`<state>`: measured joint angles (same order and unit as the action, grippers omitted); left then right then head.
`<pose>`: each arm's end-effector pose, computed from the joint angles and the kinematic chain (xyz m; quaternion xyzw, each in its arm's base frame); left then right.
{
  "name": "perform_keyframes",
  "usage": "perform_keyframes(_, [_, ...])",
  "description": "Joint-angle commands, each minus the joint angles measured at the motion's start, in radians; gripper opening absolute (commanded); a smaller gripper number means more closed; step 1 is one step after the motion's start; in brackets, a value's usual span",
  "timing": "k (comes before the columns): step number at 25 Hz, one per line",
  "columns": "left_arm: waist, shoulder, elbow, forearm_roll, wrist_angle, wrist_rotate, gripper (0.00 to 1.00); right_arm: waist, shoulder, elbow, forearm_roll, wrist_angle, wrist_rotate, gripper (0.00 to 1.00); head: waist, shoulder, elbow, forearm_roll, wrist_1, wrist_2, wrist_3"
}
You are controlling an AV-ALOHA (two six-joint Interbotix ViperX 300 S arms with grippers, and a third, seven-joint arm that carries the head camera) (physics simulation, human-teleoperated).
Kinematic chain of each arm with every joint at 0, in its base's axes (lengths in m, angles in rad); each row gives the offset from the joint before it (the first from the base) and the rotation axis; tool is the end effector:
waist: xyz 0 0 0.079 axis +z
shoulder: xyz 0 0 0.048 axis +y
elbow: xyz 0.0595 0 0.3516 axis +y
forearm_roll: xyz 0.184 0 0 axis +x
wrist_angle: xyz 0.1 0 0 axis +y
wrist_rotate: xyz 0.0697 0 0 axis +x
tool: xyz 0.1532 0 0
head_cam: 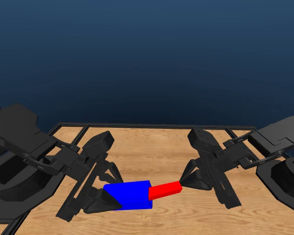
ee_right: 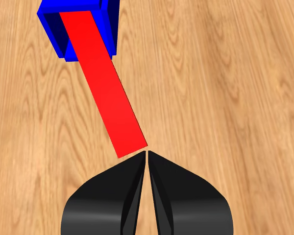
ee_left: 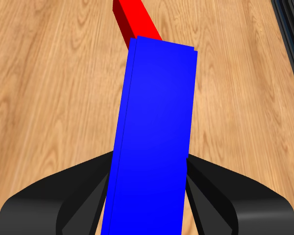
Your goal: Insert peg into socket
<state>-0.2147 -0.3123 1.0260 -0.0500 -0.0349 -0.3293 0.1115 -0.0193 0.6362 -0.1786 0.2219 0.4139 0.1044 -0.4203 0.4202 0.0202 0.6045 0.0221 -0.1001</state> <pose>0.3291 -0.0714 0.1540 -0.1414 0.3440 -0.0360 0.9276 0.4321 0.0396 0.1502 0.0789 0.4056 -0.0155 0.9105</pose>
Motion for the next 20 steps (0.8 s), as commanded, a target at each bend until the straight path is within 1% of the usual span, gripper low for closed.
perform_keyframes(1, [0.002, -0.011, -0.028, 0.001, -0.016, 0.007, 0.00, 0.012, 0.030, -0.053, 0.018, -0.053, -0.029, 0.00, 0.002, -0.006, -0.010, 0.001, -0.011, -0.001, 0.003])
perform_keyframes(3, [0.000, -0.010, -0.023, 0.006, -0.010, 0.004, 0.00, 0.022, 0.028, -0.083, 0.008, -0.052, -0.042, 0.00, 0.003, -0.005, -0.009, 0.001, -0.009, 0.000, 0.004])
perform_keyframes(4, [-0.001, -0.016, -0.035, 0.001, 0.011, 0.008, 0.00, 0.020, 0.031, -0.092, 0.013, -0.054, -0.050, 0.00, 0.003, -0.006, -0.009, 0.001, -0.006, 0.000, 0.003])
perform_keyframes(5, [-0.001, -0.024, -0.033, 0.007, -0.011, 0.001, 0.00, 0.021, 0.046, -0.098, 0.018, -0.058, -0.048, 0.00, 0.003, -0.006, -0.009, 0.001, -0.006, -0.001, 0.003])
perform_keyframes(6, [0.000, -0.026, -0.033, 0.008, -0.004, -0.001, 0.00, 0.024, 0.042, -0.103, 0.025, -0.071, -0.067, 0.00, 0.004, -0.006, -0.009, 0.001, -0.007, -0.001, 0.003])
perform_keyframes(7, [0.000, -0.017, -0.023, 0.010, -0.005, -0.006, 0.00, 0.028, 0.047, -0.120, 0.017, -0.060, -0.061, 0.00, 0.005, -0.006, -0.009, 0.001, -0.005, -0.001, 0.004])
perform_keyframes(8, [0.003, -0.021, -0.024, 0.009, -0.001, -0.007, 0.00, 0.031, 0.062, -0.124, 0.019, -0.058, -0.067, 0.00, 0.006, -0.005, -0.009, 0.001, -0.008, -0.002, 0.004])
perform_keyframes(9, [0.001, -0.017, -0.023, 0.012, -0.007, -0.010, 0.00, 0.032, 0.061, -0.138, 0.025, -0.072, -0.068, 0.00, 0.007, -0.005, -0.009, 0.001, -0.009, -0.002, 0.005])
perform_keyframes(10, [0.001, -0.017, -0.027, 0.009, -0.017, -0.009, 0.00, 0.031, 0.071, -0.136, 0.019, -0.041, -0.065, 0.00, 0.007, -0.005, -0.009, 0.001, -0.007, -0.003, 0.004])
perform_keyframes(11, [0.001, -0.009, -0.027, 0.006, -0.014, -0.004, 0.00, 0.031, 0.088, -0.154, 0.034, -0.073, -0.075, 0.00, 0.008, -0.005, -0.009, 0.001, -0.003, -0.004, 0.002])
perform_keyframes(12, [0.001, -0.003, -0.019, 0.015, -0.018, -0.019, 0.00, 0.034, 0.076, -0.142, 0.034, -0.055, -0.071, 0.00, 0.008, -0.004, -0.009, 0.001, -0.003, -0.005, 0.002])
perform_keyframes(13, [0.002, -0.002, -0.022, 0.009, -0.029, -0.013, 0.00, 0.036, 0.092, -0.154, 0.038, -0.067, -0.072, 0.00, 0.009, -0.003, -0.009, 0.001, -0.003, -0.005, 0.003])
perform_keyframes(14, [0.003, -0.001, -0.011, 0.011, -0.020, -0.015, 0.00, 0.038, 0.098, -0.161, 0.041, -0.067, -0.075, 0.00, 0.008, -0.002, -0.009, 0.001, -0.002, -0.004, 0.003])
perform_keyframes(17, [0.001, -0.001, -0.021, 0.006, -0.036, -0.010, 0.00, 0.038, 0.120, -0.166, 0.061, -0.087, -0.092, 0.00, 0.007, -0.002, -0.008, 0.001, 0.001, -0.003, 0.004])
perform_keyframes(18, [0.002, -0.001, -0.016, 0.001, -0.041, -0.006, 0.00, 0.041, 0.130, -0.180, 0.055, -0.096, -0.083, 0.00, 0.006, -0.002, -0.008, 0.002, 0.001, -0.003, 0.006])
perform_keyframes(19, [0.003, -0.005, -0.024, 0.002, -0.041, -0.008, 0.00, 0.041, 0.139, -0.191, 0.063, -0.102, -0.099, 0.00, 0.005, -0.002, -0.008, 0.002, 0.002, -0.001, 0.008])
perform_keyframes(20, [0.004, -0.001, -0.017, 0.003, -0.032, -0.007, 0.00, 0.040, 0.142, -0.209, 0.061, -0.110, -0.101, 0.00, 0.003, -0.002, -0.007, 0.002, 0.002, 0.001, 0.008])
